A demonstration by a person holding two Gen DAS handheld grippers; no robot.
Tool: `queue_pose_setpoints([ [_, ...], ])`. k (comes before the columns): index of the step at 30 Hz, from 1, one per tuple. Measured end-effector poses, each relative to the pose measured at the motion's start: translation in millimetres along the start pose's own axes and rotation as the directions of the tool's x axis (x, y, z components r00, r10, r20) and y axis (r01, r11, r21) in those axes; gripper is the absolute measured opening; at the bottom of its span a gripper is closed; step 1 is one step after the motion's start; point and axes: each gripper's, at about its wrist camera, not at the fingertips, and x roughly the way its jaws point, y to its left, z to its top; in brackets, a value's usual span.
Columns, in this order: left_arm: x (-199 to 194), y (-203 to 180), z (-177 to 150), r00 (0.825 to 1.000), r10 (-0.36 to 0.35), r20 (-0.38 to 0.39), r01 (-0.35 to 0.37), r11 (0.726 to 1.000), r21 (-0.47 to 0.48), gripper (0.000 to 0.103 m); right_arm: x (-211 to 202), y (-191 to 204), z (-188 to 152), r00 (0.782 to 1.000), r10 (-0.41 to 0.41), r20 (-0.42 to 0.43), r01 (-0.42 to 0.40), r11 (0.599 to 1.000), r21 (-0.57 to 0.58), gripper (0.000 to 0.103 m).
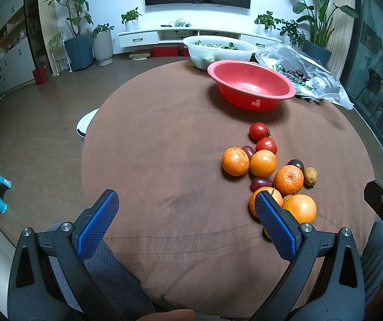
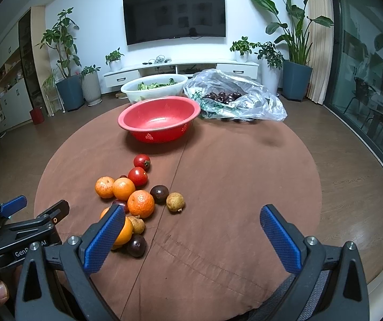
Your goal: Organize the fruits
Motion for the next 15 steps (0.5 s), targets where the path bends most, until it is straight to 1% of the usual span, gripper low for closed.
queue_pose_setpoints([
  [5,0.7,0.9,0.1,1.0,0.0,0.002,0.0,1.0,-0.002,0.103,1.1,-1.6,0.1,1.0,0.007,-0.018,-0.007,1.0,0.007,0.103],
  [15,2.5,1.0,-0.1,1.0,0.003,-0.005,-0.003,1.0,-0.001,0.103,0.8,-3.6,-0.3,1.0,0.01,-0.026,-0.009,1.0,0.012,0.103],
])
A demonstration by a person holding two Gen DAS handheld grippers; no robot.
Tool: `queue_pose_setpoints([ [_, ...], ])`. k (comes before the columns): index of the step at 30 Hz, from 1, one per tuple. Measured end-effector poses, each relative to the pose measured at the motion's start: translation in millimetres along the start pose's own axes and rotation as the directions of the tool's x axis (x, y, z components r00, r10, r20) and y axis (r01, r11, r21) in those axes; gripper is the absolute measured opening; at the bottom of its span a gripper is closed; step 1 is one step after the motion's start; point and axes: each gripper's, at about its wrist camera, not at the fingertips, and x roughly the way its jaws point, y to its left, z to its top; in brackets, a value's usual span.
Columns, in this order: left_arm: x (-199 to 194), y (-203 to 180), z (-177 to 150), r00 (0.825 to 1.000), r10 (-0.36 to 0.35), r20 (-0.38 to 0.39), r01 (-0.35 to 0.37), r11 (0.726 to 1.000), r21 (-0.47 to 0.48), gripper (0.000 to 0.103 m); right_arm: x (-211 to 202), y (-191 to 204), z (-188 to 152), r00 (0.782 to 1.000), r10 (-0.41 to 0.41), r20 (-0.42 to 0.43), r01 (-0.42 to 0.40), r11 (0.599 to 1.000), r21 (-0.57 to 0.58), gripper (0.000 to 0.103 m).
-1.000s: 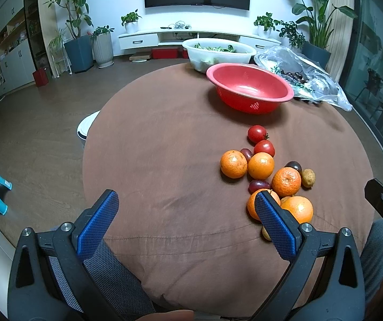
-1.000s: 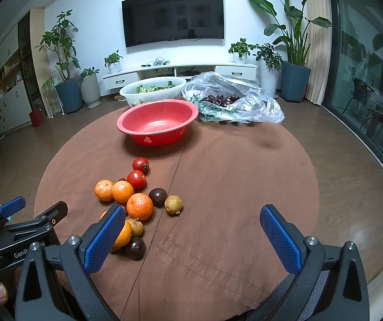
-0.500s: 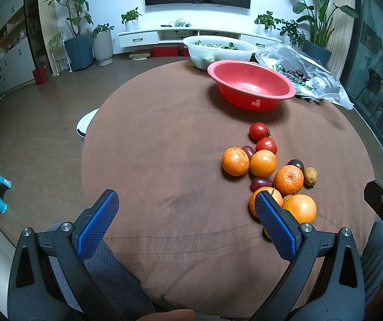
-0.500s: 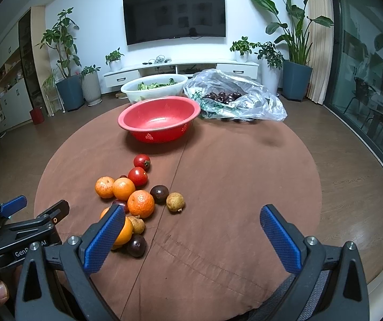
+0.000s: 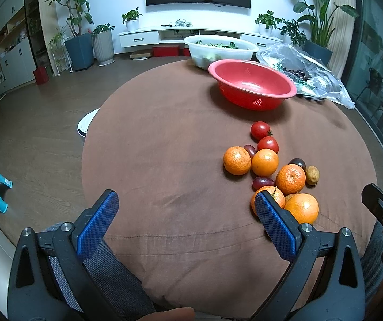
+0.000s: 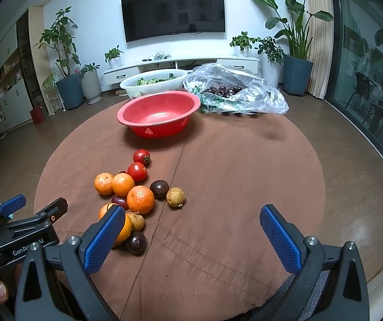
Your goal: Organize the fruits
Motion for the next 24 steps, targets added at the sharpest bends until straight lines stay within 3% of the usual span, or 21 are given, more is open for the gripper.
queue_pose_setpoints([
  [9,1,4,-1,0.999,-0.031,0.005,0.032,0.999,-0.023,0.103,0,0,1,1.0,-0.004,0.002,0.004,1.0,0.0,0.103],
  [12,0,8,-3,0.991,-0.126,0.043,0.127,0.992,-0.018,0.103,2,-1,-1,1.0,0.006,0.006,-0.006,1.0,0.001,0.103],
  [14,1,6,-5,0.977,-0.209,0.044,0.207,0.977,0.047,0.103,4,-3,-2,0.999,0.043,0.004,-0.043,0.999,0.01,0.103],
  [18,5,1,-15,0.98,-0.197,0.019,0.193,0.972,0.13,0.103,11,4,-8,0.996,0.087,-0.022,-0.087,0.996,-0.016,0.092],
  [20,11,-2,-21,0.981,-0.19,-0.03,0.192,0.966,0.175,0.103,17,12,-10,0.994,0.097,-0.042,-0.099,0.994,-0.046,0.086],
  [24,19,12,-21,0.984,-0.164,-0.076,0.173,0.976,0.135,0.103,29,33,-15,0.985,0.142,-0.1,-0.152,0.983,-0.101,0.078],
])
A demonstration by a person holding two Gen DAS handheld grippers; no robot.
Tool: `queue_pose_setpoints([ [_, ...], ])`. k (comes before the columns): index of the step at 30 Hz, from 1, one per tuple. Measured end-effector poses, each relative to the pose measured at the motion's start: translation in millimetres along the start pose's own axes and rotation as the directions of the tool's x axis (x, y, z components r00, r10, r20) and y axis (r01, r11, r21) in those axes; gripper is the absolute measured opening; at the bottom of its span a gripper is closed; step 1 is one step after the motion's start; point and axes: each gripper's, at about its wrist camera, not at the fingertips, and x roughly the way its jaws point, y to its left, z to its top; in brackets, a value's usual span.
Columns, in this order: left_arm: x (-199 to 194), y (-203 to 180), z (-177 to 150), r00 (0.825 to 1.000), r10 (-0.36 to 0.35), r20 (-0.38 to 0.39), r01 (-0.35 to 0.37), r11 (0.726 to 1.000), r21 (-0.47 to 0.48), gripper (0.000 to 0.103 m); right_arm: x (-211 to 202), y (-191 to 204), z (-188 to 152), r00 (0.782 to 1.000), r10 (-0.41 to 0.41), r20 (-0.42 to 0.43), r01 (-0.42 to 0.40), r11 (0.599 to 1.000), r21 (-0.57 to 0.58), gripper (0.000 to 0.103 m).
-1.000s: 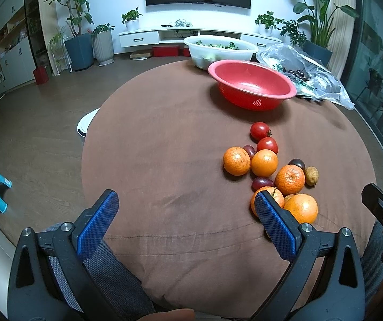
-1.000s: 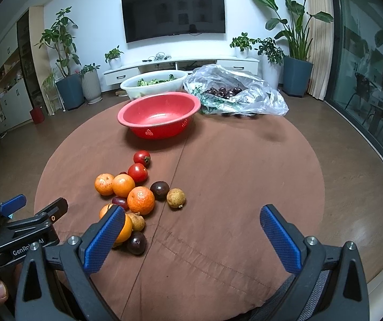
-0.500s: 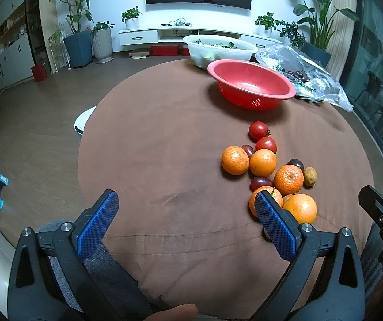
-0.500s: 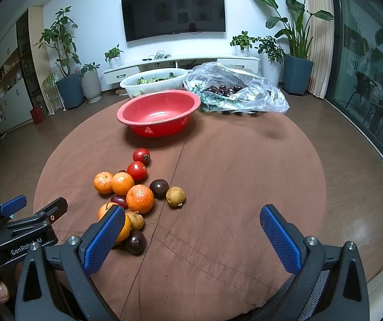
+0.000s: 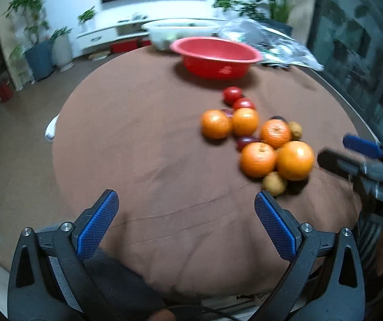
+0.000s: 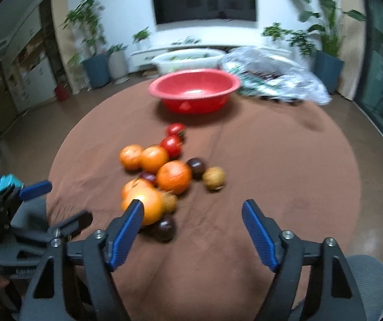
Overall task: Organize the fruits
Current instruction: 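Grasp a large orange with the right tool while the left tool grasps a small brown fruit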
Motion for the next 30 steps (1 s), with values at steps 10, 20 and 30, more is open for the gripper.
queue_pose_setpoints([
  [10,11,32,2,0.999,-0.045,-0.009,0.045,0.998,-0.05,0.103,27,39,0,0.996,0.047,-0.08,-0.056,0.992,-0.111,0.061],
  [20,10,10,1,0.992,-0.128,0.006,0.128,0.992,0.008,0.103,32,28,1,0.987,0.12,-0.106,-0.128,0.989,-0.072,0.043],
  [30,8,-32,9,0.98,-0.197,-0.006,0.197,0.977,0.085,0.09,18,-34,10,0.988,0.151,-0.01,-0.149,0.982,0.114,0.043],
])
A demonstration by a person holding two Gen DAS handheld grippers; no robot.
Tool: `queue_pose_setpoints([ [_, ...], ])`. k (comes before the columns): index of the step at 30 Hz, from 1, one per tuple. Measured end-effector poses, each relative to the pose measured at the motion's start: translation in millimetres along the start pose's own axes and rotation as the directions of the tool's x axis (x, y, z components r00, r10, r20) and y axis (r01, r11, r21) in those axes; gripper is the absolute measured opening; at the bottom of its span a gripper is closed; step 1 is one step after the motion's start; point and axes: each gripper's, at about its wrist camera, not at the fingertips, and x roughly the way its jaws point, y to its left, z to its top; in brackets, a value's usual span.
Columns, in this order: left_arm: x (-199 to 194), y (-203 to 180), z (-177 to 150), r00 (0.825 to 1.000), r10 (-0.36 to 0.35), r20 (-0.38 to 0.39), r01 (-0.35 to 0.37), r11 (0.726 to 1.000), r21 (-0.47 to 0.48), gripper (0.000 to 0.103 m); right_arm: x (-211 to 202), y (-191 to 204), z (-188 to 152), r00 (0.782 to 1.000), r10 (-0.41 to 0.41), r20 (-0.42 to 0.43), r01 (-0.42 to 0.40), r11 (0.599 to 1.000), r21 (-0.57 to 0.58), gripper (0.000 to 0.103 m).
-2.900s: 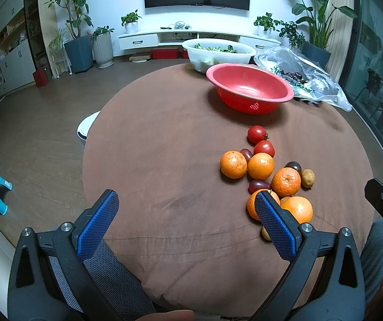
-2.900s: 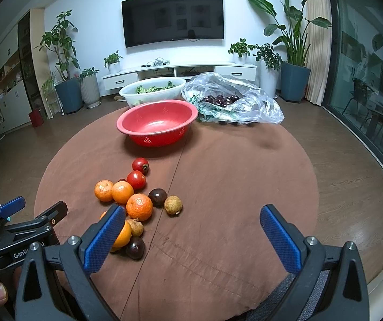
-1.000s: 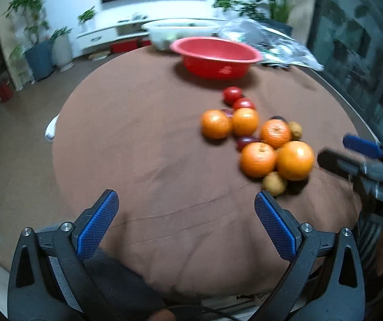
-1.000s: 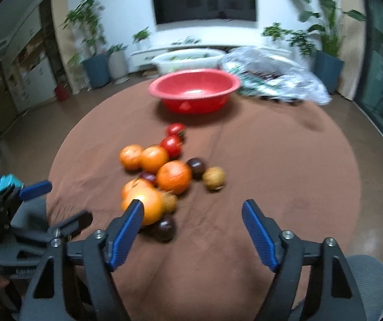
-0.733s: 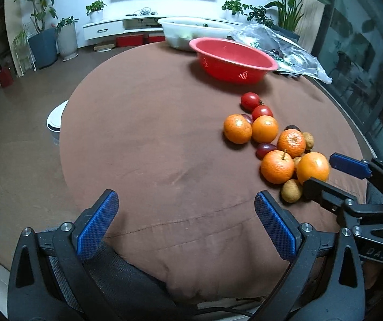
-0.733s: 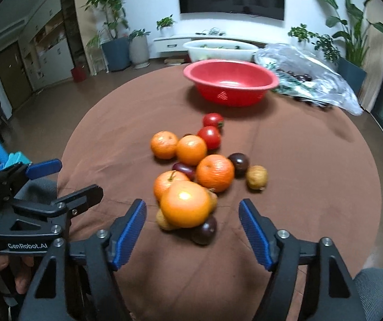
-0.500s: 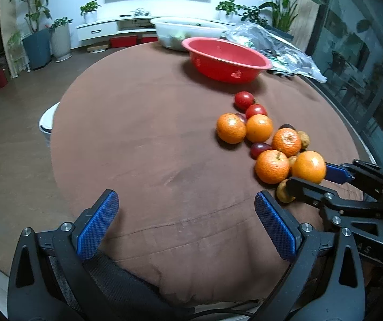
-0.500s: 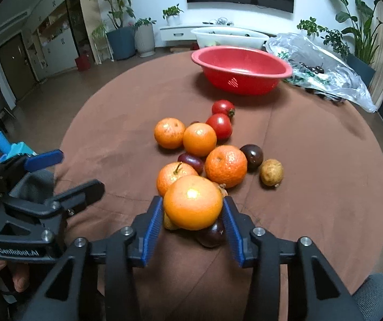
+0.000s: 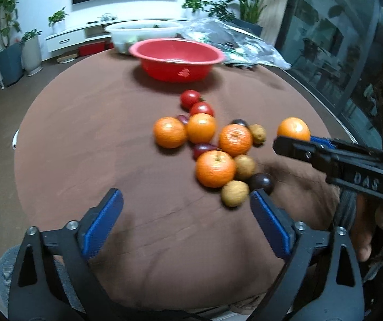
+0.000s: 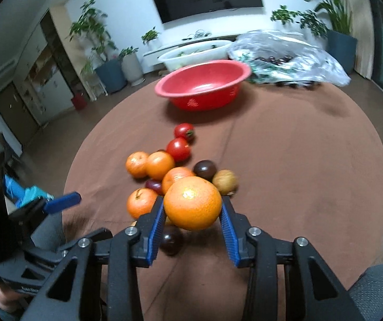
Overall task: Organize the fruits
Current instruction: 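Grasp a large orange with the right tool while the left tool grasps a small brown fruit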
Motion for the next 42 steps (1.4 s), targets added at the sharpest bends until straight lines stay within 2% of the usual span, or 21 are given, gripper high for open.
queue_pose_setpoints([
  [5,13,-17,-5,0.998,-0.017,-0.057,0.019,0.999,0.037,0.067,-3,-7,-3,1.0,0.011,0.011,-0.011,1.0,0.02,0.043],
  [7,17,-21,-7,0.997,-0.022,-0.074,0.025,0.999,0.041,0.053,-3,-9,-3,1.0,0.016,0.015,-0.017,1.0,0.022,0.043],
  [8,19,-23,-7,0.997,-0.02,-0.08,0.024,0.999,0.044,0.051,-4,-10,-3,1.0,0.019,0.019,-0.019,1.0,0.024,0.043],
  [19,36,-40,-4,0.994,0.013,-0.11,-0.002,0.995,0.095,0.05,-10,-23,-6,0.999,0.036,0.039,-0.038,0.998,0.059,0.043],
  [25,42,-45,1,0.994,0.019,-0.104,-0.008,0.995,0.1,0.037,-9,-25,-7,0.998,0.038,0.04,-0.041,0.997,0.067,0.043],
  [30,44,-49,1,0.995,0.034,-0.093,-0.022,0.992,0.127,0.035,-8,-26,-7,0.998,0.041,0.038,-0.044,0.997,0.068,0.043],
  [33,44,-49,1,0.997,0.011,-0.082,0.0,0.992,0.127,0.024,-7,-26,-7,0.998,0.042,0.036,-0.044,0.997,0.067,0.043],
  [42,40,-40,-2,0.998,-0.036,-0.06,0.041,0.996,0.084,0.024,-7,-27,-8,0.999,0.04,0.035,-0.042,0.997,0.066,0.043],
])
